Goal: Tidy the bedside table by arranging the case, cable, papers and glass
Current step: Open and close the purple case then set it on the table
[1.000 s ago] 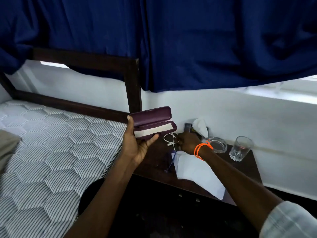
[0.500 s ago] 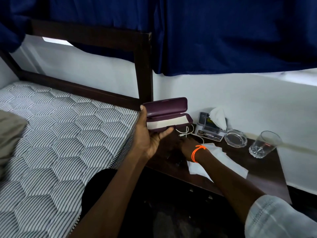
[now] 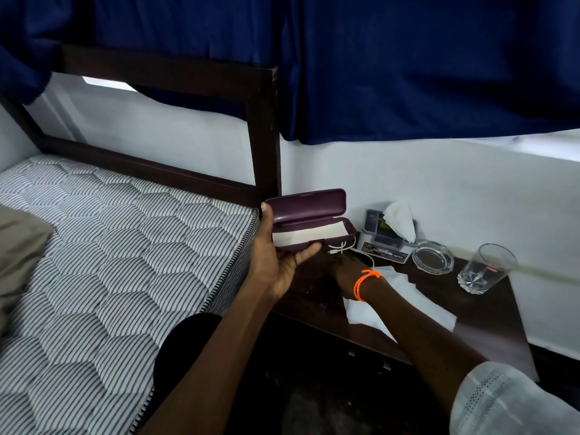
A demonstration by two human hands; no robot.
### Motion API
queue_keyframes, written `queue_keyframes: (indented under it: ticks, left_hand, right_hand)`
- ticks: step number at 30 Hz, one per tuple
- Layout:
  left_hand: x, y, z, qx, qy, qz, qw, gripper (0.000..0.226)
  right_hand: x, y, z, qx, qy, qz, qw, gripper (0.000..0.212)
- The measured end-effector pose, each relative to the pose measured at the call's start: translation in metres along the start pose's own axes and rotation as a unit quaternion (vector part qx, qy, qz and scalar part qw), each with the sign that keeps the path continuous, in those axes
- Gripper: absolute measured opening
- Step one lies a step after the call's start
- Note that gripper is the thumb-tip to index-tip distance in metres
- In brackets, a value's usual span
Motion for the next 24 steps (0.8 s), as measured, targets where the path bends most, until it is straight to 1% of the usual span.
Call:
queue_keyframes:
  ticks: [1,4,5,7,8,9,11,13,14,19,24]
  left_hand:
    - [-0.001,0.0,0.0,0.002,0.0,-0.002,1.0,0.061]
    - [-0.004,-0.002,0.001,0.006,-0.001,-0.02,1.0,0.059]
    - [-0.005,-0.003,0.001,0.007,-0.002,-0.03,1.0,0.058]
    - [-0.007,-0.007,0.001,0.008,-0.009,-0.048,0.999,0.058]
    - [-0.008,-0.008,0.001,0.008,-0.015,-0.055,0.998,0.058]
    - [-0.007,-0.011,-0.001,0.008,-0.019,-0.06,0.998,0.058]
    - [-0.004,-0.016,-0.002,0.01,-0.019,-0.062,0.998,0.057]
    - [0.004,-0.025,-0.006,0.016,-0.015,-0.056,0.998,0.055]
    - [0.008,-0.03,-0.008,0.02,-0.014,-0.052,0.998,0.054]
    - [0.028,-0.064,-0.018,0.059,-0.004,-0.034,0.998,0.053]
    - [0.047,-0.079,-0.032,0.073,0.007,-0.025,0.997,0.062]
  right_hand:
    - [-0.005,-0.003,-0.002,0.0,-0.012,-0.001,1.0,0.061]
    - [-0.009,-0.013,-0.008,0.023,0.006,0.034,0.999,0.055]
    - [-0.016,-0.016,-0.01,0.026,-0.004,0.037,0.999,0.058]
    - [-0.035,-0.022,-0.015,0.02,-0.028,0.059,0.998,0.073]
    - [-0.047,-0.025,-0.02,0.011,-0.048,0.074,0.996,0.076]
    - [-0.06,-0.027,-0.025,0.001,-0.061,0.086,0.994,0.074]
    - [-0.083,-0.034,-0.034,-0.009,-0.072,0.104,0.992,0.058]
    - [-0.111,-0.041,-0.045,0.002,-0.072,0.075,0.995,0.047]
    - [-0.123,-0.045,-0.052,0.007,-0.069,0.066,0.995,0.045]
    - [-0.19,-0.058,-0.091,-0.002,-0.069,0.056,0.996,0.056]
    - [-0.261,-0.065,-0.133,0.002,-0.103,0.07,0.992,0.056]
Point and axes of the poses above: each hand's wrist, its own z-axis towards the middle knuckle, its own x-axis out of the palm, y = z × x, the point moved 9 cm from there along z, towards the middle knuckle, and after that the axes turned 1 degree about -z, right-handed, at the moved point
